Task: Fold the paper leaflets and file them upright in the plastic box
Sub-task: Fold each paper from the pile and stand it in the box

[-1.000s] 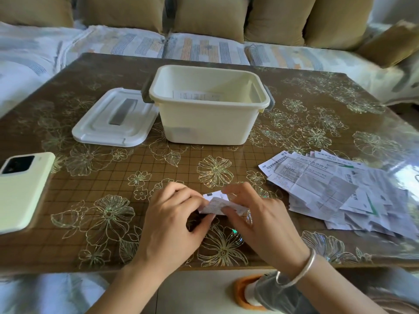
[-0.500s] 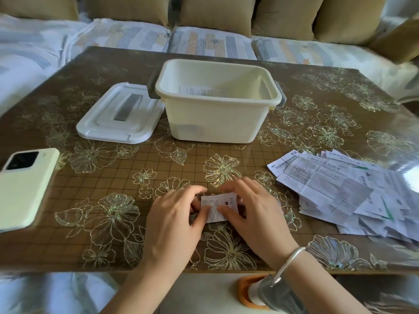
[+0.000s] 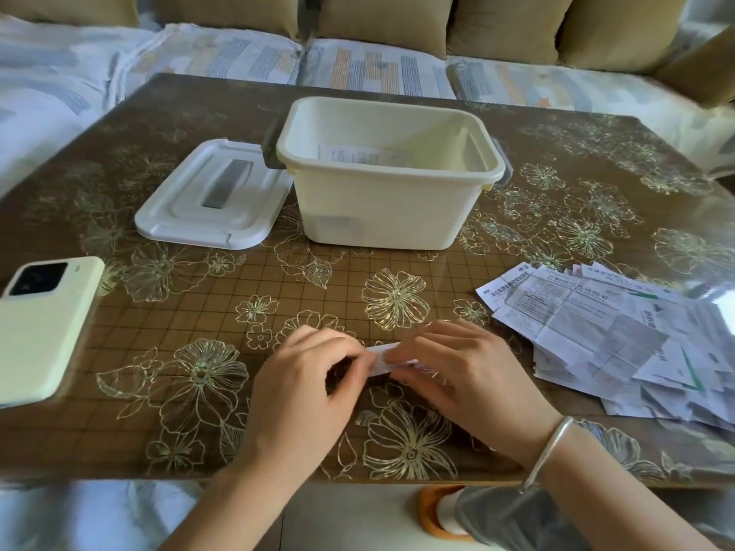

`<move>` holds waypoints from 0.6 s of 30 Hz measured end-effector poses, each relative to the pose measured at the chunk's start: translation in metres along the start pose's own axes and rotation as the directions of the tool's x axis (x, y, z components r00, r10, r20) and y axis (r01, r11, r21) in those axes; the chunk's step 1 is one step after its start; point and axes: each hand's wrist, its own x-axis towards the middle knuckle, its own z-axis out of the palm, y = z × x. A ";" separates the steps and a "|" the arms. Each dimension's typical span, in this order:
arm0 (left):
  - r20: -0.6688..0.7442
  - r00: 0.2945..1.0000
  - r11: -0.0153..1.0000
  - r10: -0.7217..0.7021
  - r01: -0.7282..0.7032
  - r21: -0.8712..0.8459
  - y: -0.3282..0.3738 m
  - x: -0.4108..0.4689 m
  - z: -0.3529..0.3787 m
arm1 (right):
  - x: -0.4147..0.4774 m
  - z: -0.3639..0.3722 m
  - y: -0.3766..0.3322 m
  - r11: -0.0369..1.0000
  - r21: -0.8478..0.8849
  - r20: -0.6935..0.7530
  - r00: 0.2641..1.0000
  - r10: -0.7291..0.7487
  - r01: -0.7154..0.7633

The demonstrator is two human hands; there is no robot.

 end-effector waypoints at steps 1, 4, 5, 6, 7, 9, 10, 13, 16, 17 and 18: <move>-0.003 1.000 0.999 0.031 -0.031 -0.012 -0.001 0.003 -0.004 | 0.003 -0.002 0.001 1.000 0.015 -0.017 1.000 0.014 -0.014; -0.061 0.980 0.975 0.189 -0.180 0.133 -0.001 0.018 -0.015 | 0.017 -0.008 0.006 0.993 0.078 -0.050 0.994 0.098 -0.094; -0.078 0.971 0.963 0.224 -0.209 0.172 -0.001 0.026 -0.017 | 0.024 -0.011 0.008 0.990 0.092 -0.062 0.992 0.112 -0.106; -0.092 0.965 0.955 0.246 -0.226 0.191 -0.001 0.035 -0.020 | 0.031 -0.015 0.009 0.988 0.104 -0.075 0.990 0.120 -0.112; -0.103 0.960 0.953 0.260 -0.237 0.190 0.000 0.045 -0.024 | 0.038 -0.020 0.011 0.988 0.108 -0.097 0.988 0.120 -0.110; -0.113 0.956 0.955 0.270 -0.250 0.160 0.003 0.069 -0.034 | 0.057 -0.036 0.015 0.992 0.083 -0.161 0.981 0.112 -0.099; -0.124 0.953 0.956 0.275 -0.258 0.137 0.005 0.084 -0.040 | 0.068 -0.047 0.017 0.993 0.069 -0.190 0.976 0.105 -0.093; -0.151 0.952 0.964 0.266 -0.263 0.040 0.010 0.127 -0.059 | 0.104 -0.078 0.024 0.994 0.076 -0.247 0.965 0.090 -0.074; -0.215 0.952 0.975 0.216 -0.223 -0.008 0.008 0.169 -0.075 | 0.144 -0.099 0.043 0.992 0.095 -0.298 0.949 0.106 -0.080; -0.235 0.956 0.983 0.176 -0.183 -0.010 0.004 0.184 -0.079 | 0.159 -0.103 0.052 0.988 0.106 -0.310 0.941 0.137 -0.109; -0.244 0.961 0.991 0.133 -0.137 -0.001 -0.002 0.198 -0.080 | 0.172 -0.103 0.062 0.983 0.099 -0.302 0.937 0.177 -0.154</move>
